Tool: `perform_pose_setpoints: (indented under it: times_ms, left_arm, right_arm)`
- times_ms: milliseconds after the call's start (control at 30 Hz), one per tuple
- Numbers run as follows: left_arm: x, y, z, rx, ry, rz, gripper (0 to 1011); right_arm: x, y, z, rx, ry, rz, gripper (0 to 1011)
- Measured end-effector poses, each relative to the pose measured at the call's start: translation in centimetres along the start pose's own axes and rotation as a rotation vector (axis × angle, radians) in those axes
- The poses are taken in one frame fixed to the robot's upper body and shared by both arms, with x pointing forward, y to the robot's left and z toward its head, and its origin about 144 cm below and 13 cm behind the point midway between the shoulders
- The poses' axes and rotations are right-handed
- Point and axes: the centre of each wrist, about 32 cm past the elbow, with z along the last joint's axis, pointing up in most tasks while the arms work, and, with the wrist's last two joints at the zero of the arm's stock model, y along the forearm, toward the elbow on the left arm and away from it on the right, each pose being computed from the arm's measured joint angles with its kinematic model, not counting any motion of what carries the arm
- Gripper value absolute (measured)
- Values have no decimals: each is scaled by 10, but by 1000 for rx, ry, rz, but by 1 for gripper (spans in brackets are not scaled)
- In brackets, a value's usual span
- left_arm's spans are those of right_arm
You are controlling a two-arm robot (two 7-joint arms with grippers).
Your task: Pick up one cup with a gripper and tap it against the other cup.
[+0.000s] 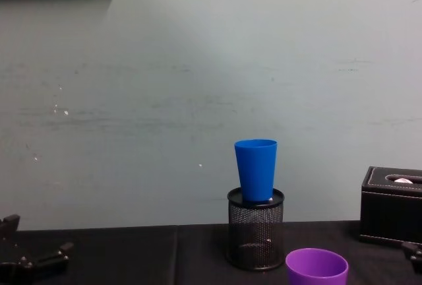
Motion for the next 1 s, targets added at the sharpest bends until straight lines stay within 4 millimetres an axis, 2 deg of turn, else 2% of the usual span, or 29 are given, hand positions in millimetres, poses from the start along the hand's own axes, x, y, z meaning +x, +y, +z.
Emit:
perform_pose_setpoints:
  times_ms: [1000]
  left_arm:
    - [0,0,0,0,0,0,1011]
  right_arm:
    - [0,0,0,0,0,0,1003]
